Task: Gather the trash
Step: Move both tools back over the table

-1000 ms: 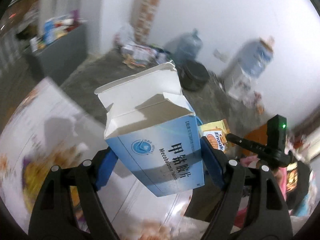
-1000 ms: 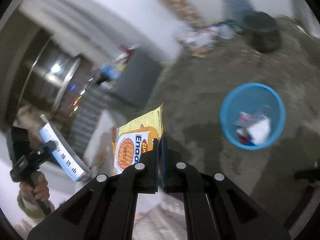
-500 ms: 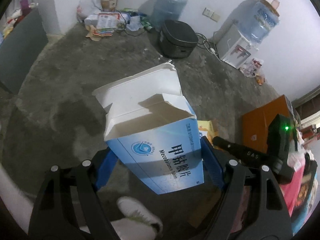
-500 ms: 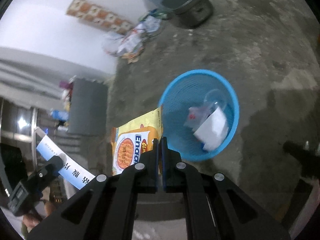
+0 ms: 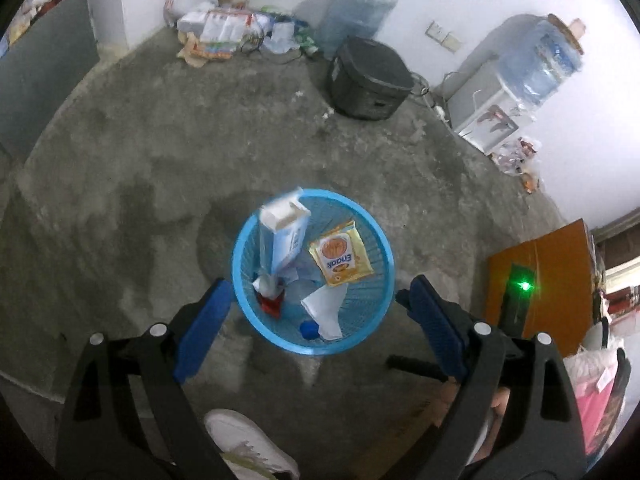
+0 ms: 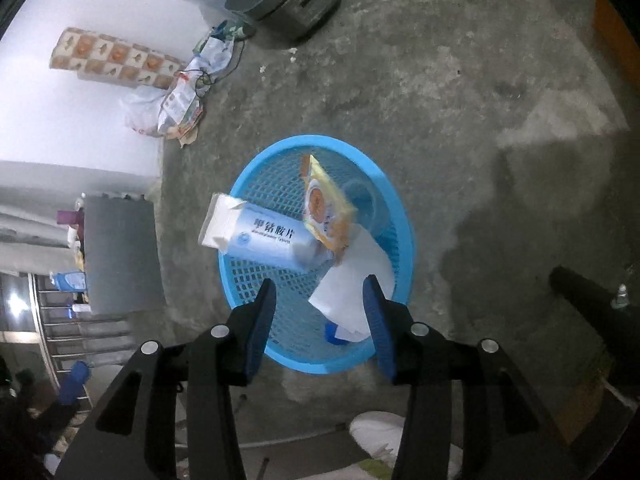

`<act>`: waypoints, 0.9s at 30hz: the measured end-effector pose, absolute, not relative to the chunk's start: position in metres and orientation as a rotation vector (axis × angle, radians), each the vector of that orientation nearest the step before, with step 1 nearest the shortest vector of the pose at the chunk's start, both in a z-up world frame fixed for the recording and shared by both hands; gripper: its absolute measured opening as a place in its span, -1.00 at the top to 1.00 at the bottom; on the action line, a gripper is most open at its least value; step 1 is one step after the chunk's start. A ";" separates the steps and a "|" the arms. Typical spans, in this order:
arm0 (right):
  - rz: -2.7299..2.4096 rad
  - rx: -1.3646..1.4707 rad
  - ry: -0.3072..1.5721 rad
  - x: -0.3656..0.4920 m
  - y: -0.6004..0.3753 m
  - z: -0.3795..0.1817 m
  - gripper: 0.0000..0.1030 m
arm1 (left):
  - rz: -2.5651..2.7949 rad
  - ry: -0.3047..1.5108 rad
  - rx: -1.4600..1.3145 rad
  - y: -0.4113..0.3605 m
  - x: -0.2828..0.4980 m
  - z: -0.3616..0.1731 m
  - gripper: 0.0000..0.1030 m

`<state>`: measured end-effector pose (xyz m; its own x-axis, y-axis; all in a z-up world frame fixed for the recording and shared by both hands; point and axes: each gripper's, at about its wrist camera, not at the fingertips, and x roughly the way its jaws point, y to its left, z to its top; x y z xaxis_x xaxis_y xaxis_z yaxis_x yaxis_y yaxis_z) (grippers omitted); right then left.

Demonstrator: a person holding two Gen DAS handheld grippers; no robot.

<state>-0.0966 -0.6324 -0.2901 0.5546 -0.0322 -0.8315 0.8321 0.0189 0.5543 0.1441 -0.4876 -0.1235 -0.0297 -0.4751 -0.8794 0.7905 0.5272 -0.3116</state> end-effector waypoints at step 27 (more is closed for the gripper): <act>-0.638 0.649 0.682 -0.039 -0.481 -0.054 -0.74 | -0.984 0.777 0.170 -0.178 0.142 0.125 -0.73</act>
